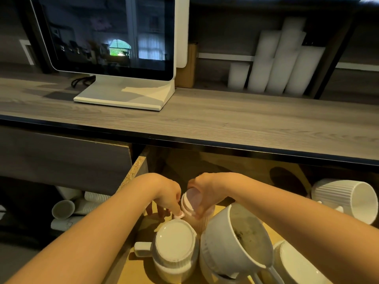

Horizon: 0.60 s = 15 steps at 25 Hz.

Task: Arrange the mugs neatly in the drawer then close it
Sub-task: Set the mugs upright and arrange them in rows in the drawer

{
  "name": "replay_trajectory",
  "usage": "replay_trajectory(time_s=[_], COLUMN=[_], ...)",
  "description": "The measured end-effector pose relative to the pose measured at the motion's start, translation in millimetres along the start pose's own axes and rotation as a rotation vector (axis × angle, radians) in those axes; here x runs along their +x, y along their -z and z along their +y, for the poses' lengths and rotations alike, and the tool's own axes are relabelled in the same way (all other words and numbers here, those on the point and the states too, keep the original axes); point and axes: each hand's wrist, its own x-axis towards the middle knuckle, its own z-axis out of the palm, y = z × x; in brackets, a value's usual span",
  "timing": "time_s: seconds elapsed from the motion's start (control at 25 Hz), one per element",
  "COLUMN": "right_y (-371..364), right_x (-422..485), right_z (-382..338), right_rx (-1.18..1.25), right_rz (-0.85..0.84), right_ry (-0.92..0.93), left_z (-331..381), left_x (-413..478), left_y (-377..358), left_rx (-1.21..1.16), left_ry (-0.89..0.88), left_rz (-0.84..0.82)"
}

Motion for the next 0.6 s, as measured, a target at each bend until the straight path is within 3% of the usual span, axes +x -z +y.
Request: replay_trajectory(time_s=[0.28,0.6], right_y=[5.6,8.9], right_x=[-29.5,-41.0], right_z=[33.8,33.4], right_rx=[0.349,0.532], right_rz=[0.224,0.303], right_ry=[0.016,0.125], left_z=[-12.8,-13.5], left_x=[-3.6,-7.1], left_y=[5.2,6.3], left_rx=[-0.135,-0.664], left_ry=[0.011,-0.16], left_rz=[0.063,0.028])
